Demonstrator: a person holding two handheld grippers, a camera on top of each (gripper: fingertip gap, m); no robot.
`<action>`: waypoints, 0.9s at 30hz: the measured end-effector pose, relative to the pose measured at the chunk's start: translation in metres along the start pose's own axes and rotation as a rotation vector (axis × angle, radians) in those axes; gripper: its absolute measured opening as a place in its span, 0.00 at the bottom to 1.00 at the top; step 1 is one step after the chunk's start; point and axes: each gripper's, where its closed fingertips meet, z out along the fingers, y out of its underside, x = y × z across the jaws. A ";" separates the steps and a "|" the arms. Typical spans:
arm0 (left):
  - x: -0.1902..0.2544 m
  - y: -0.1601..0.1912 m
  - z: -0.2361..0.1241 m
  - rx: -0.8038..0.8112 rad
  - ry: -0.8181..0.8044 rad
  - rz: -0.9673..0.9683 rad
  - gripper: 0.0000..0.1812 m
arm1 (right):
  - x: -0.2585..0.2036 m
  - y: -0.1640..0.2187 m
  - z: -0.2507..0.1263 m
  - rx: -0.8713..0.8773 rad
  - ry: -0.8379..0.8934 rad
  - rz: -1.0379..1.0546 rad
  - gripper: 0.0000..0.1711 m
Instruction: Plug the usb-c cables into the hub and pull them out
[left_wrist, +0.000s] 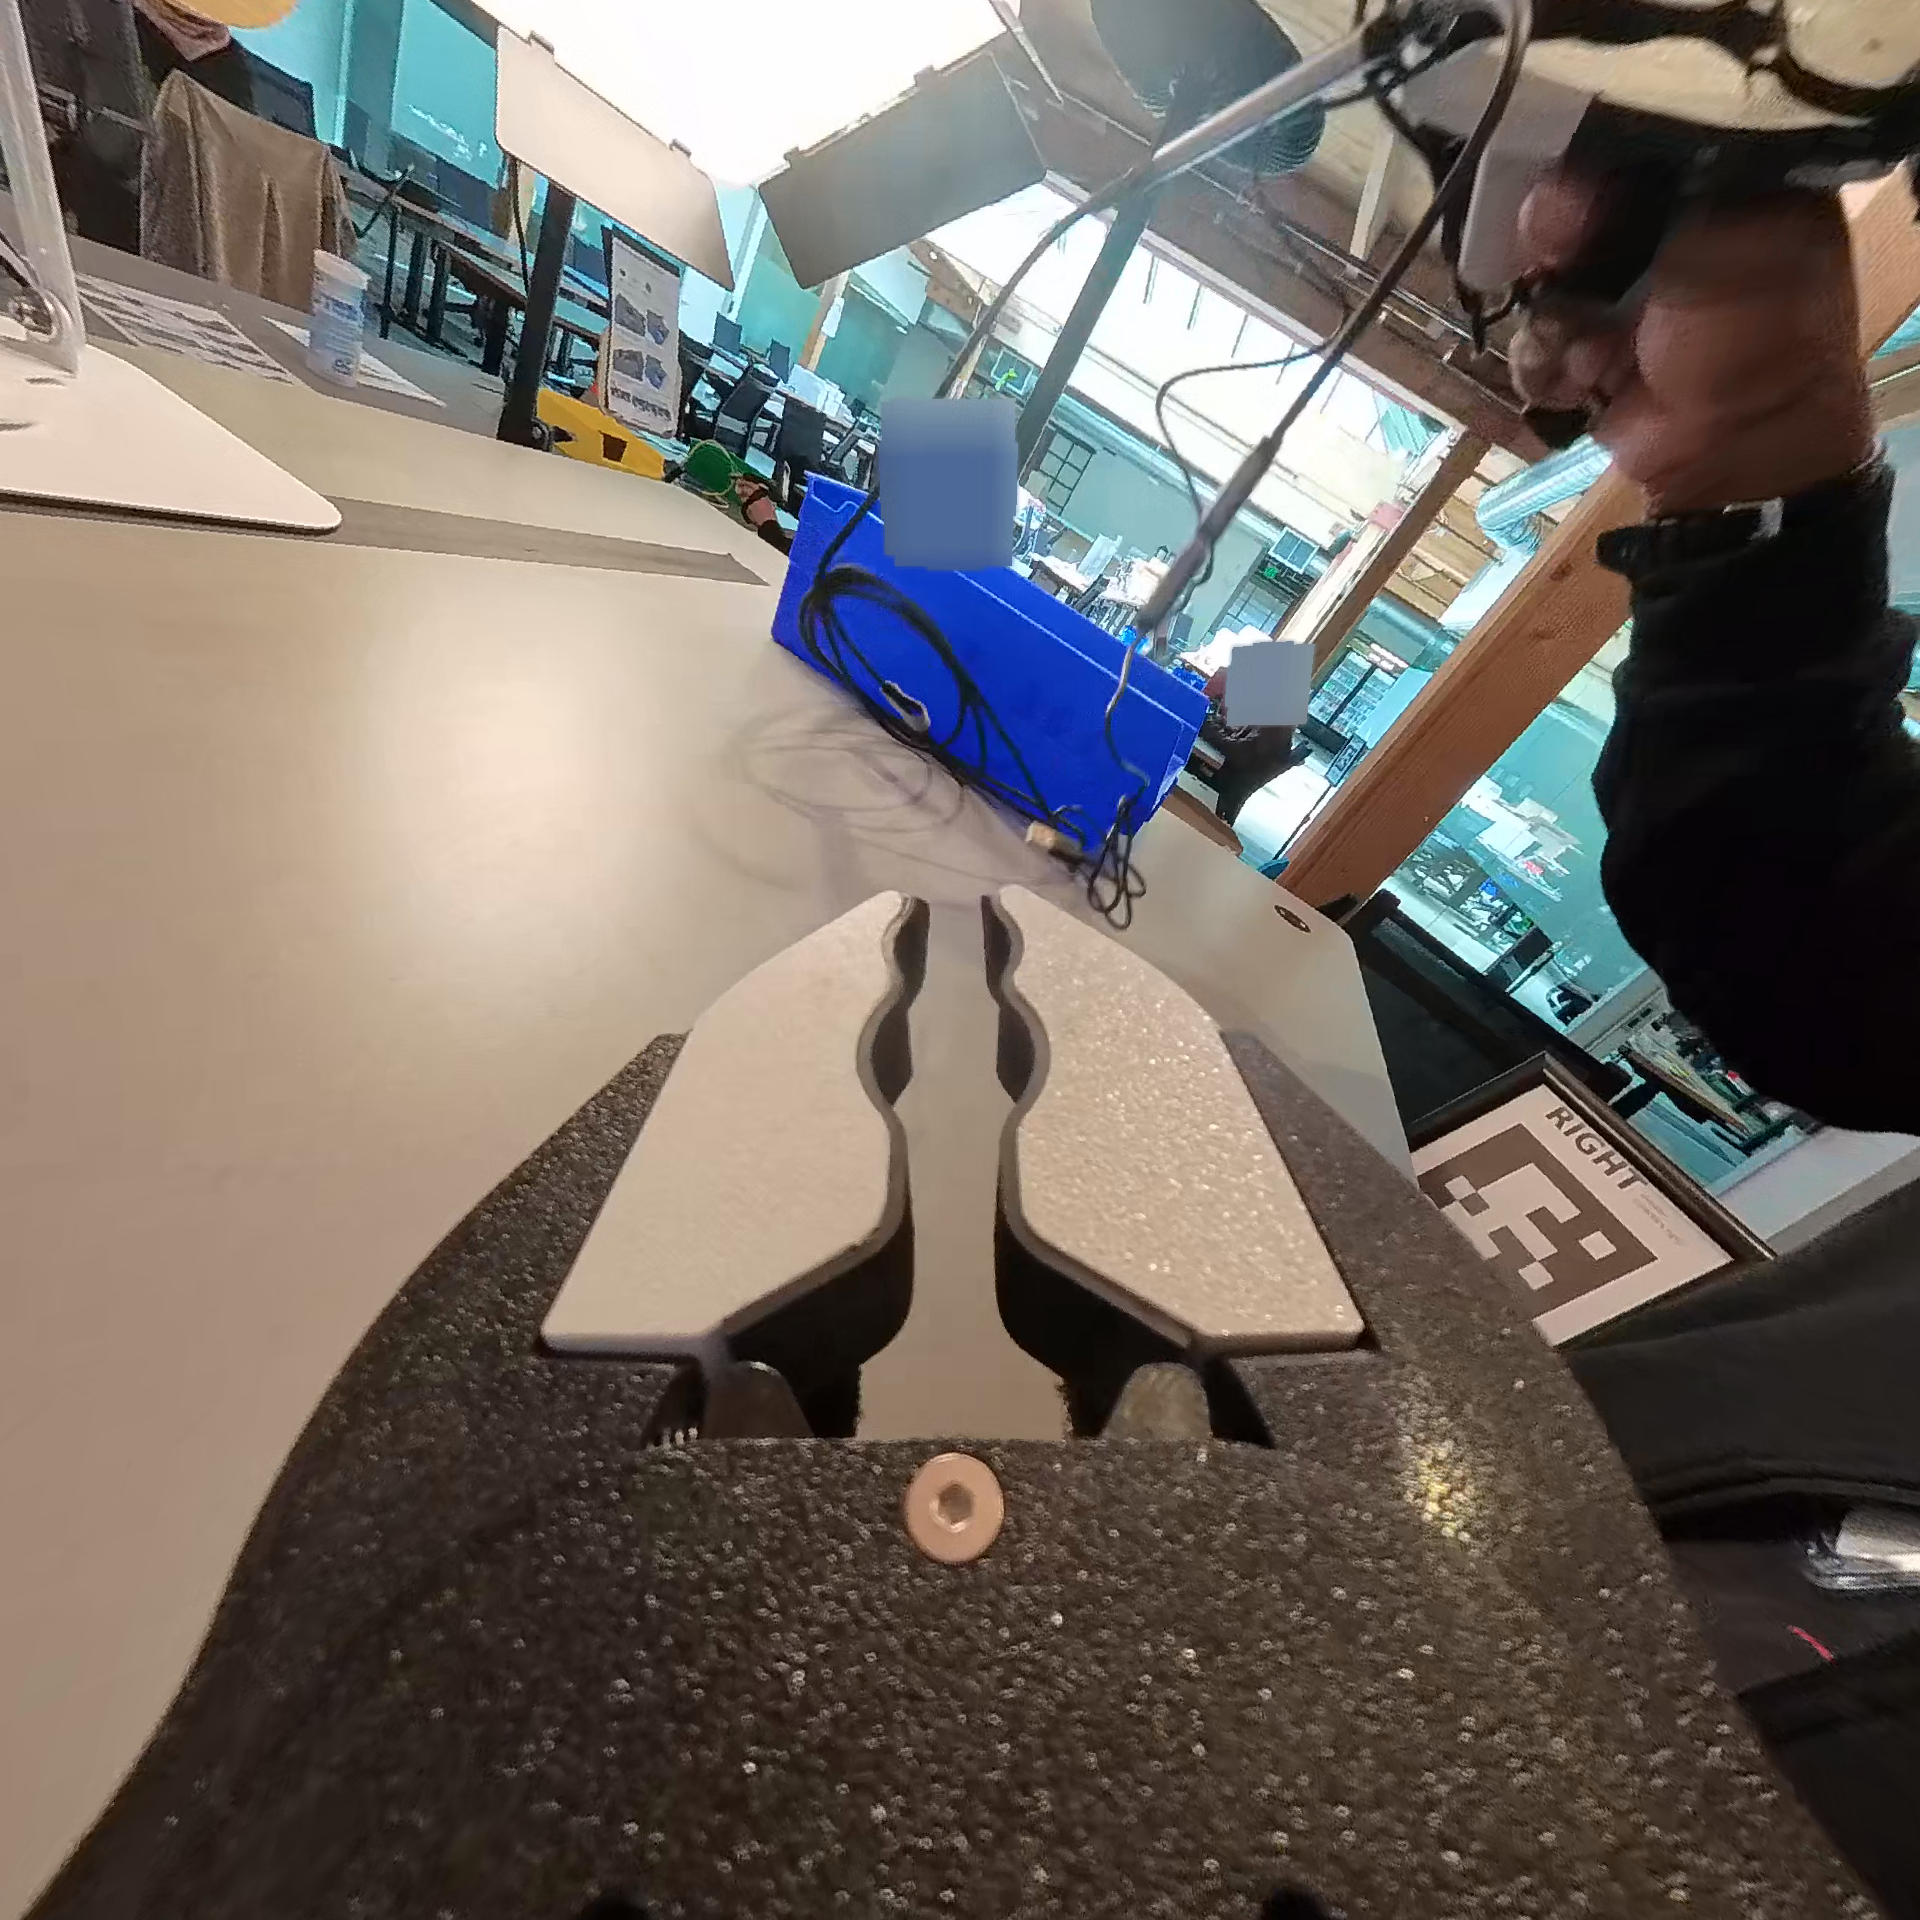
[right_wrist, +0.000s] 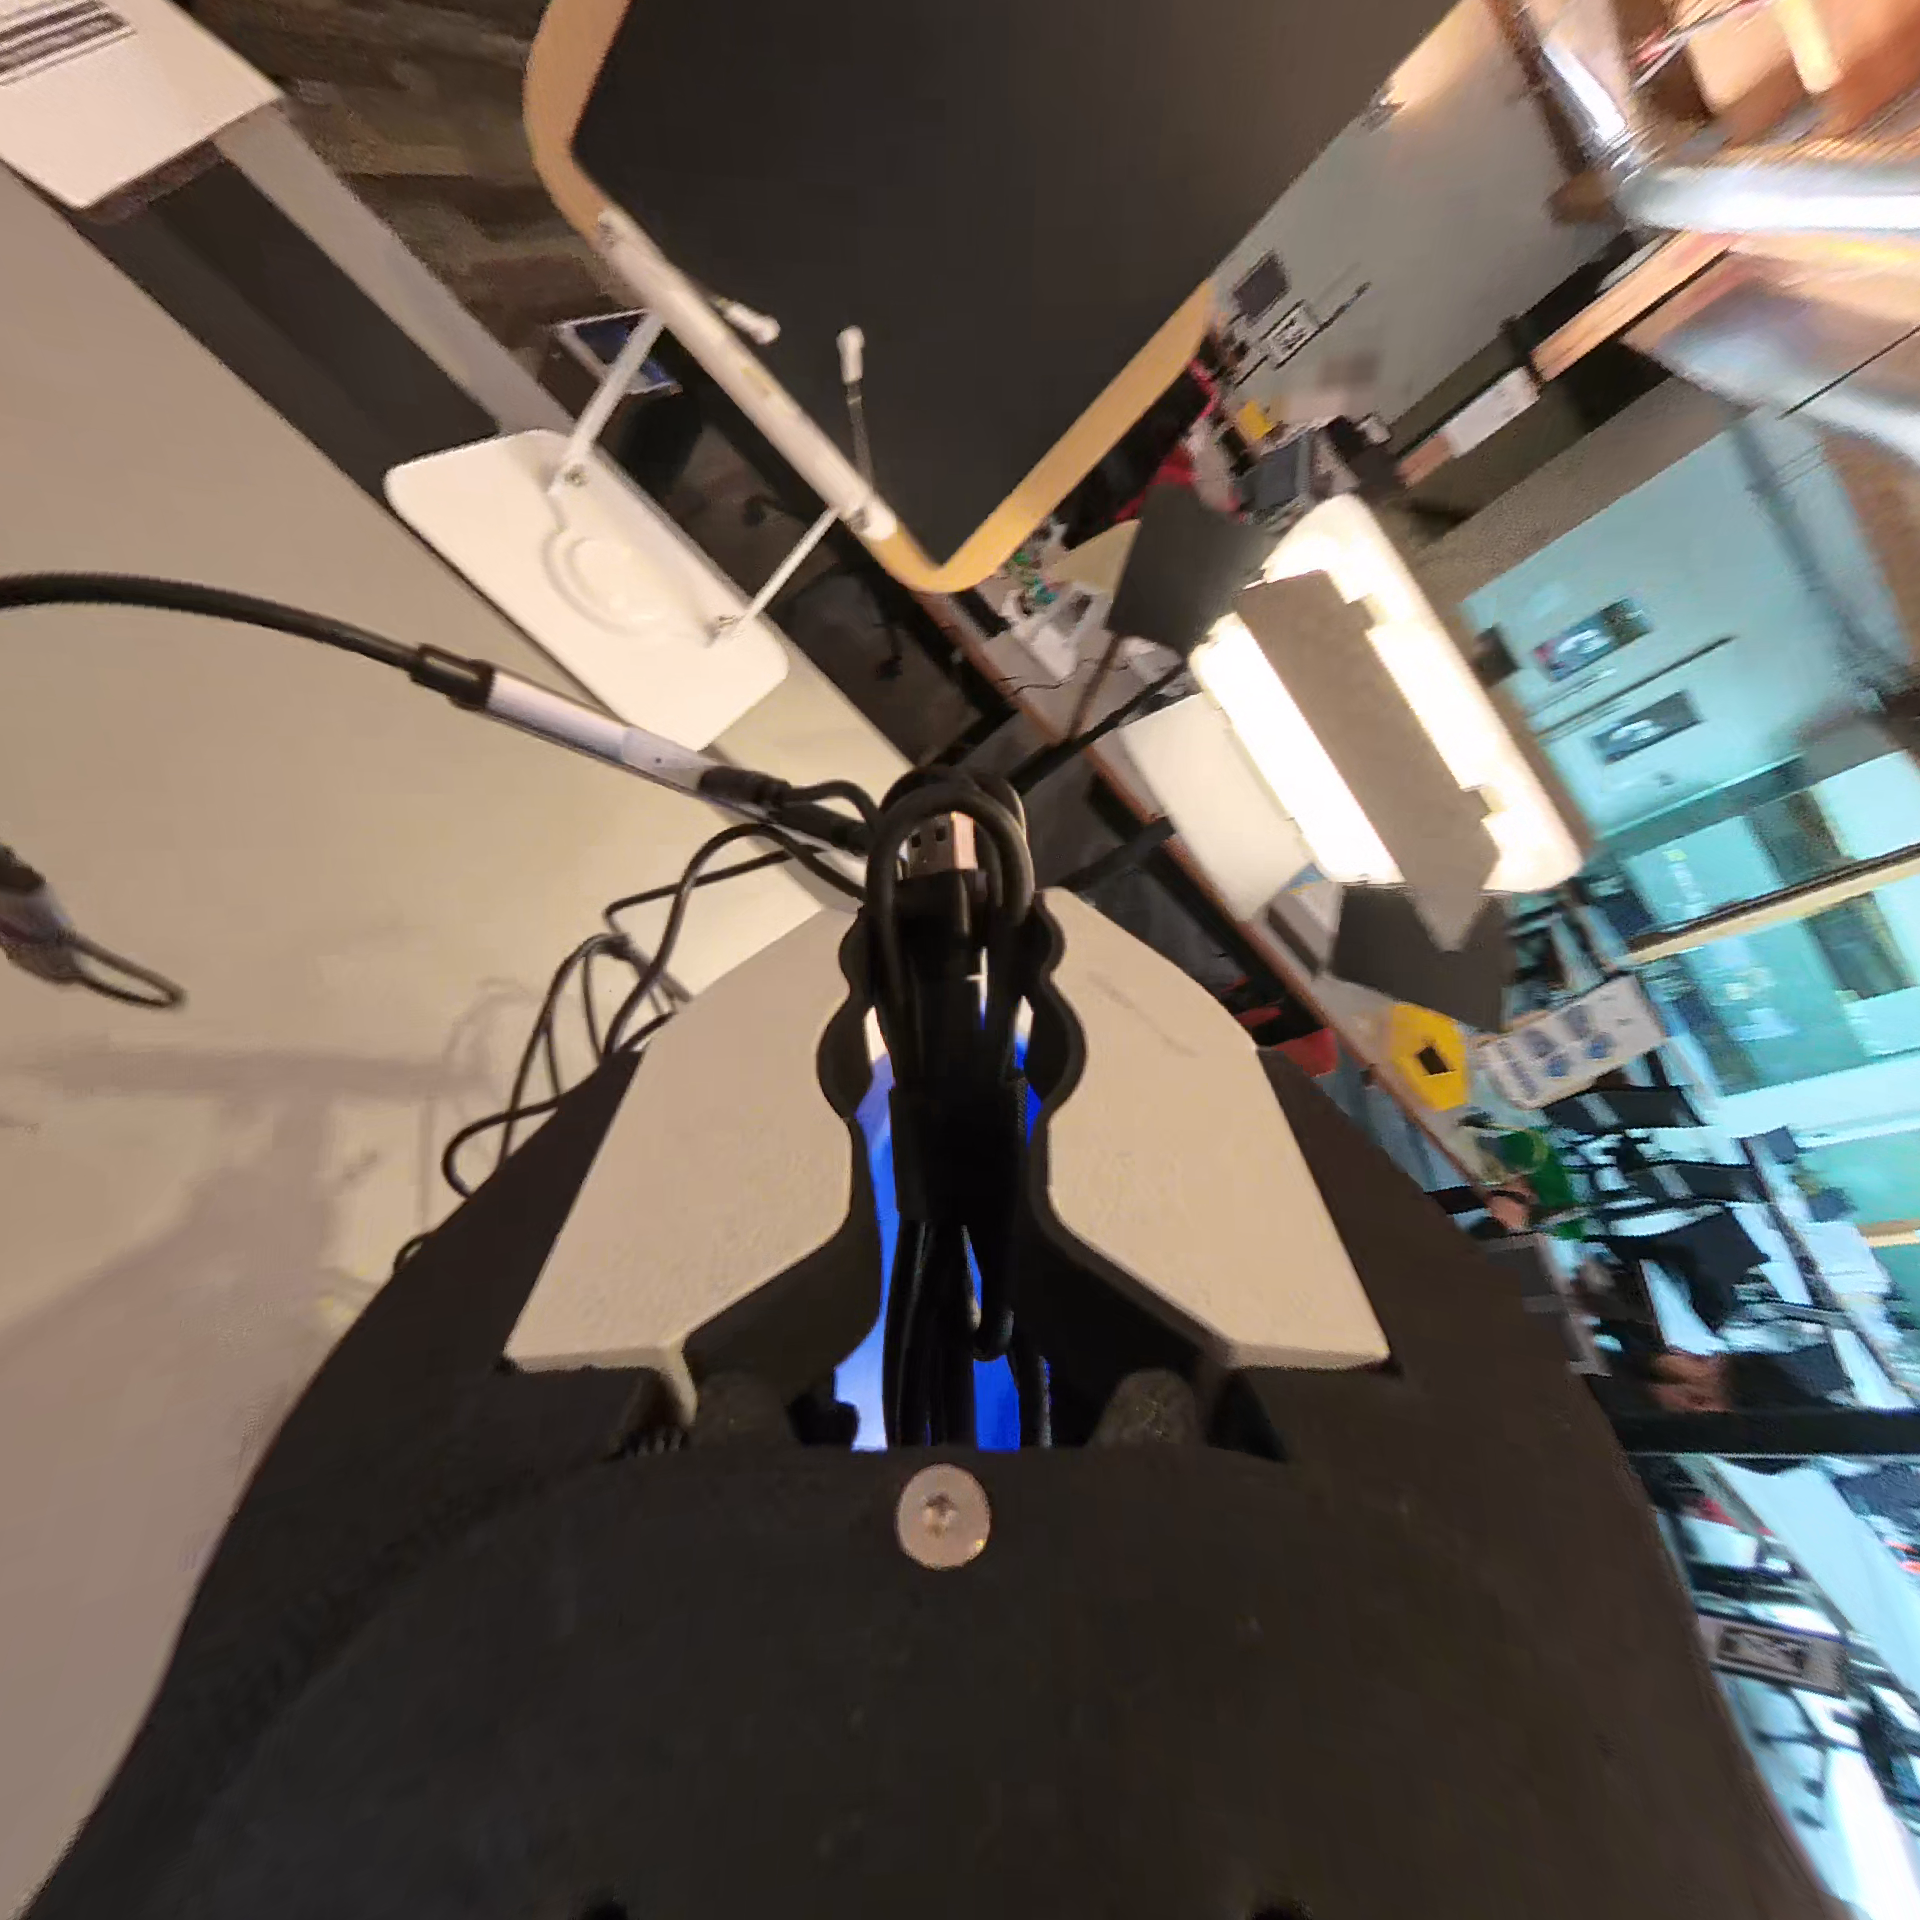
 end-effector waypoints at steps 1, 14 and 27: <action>0.000 0.000 0.000 0.004 -0.001 -0.001 0.06 | 0.014 -0.006 -0.006 0.007 0.033 -0.023 0.16; -0.009 -0.007 -0.008 0.067 -0.059 -0.025 0.04 | 0.196 -0.060 -0.080 0.088 0.354 -0.176 0.16; -0.020 -0.007 -0.008 0.065 -0.122 -0.057 0.03 | 0.265 -0.015 -0.093 0.110 0.420 -0.116 0.16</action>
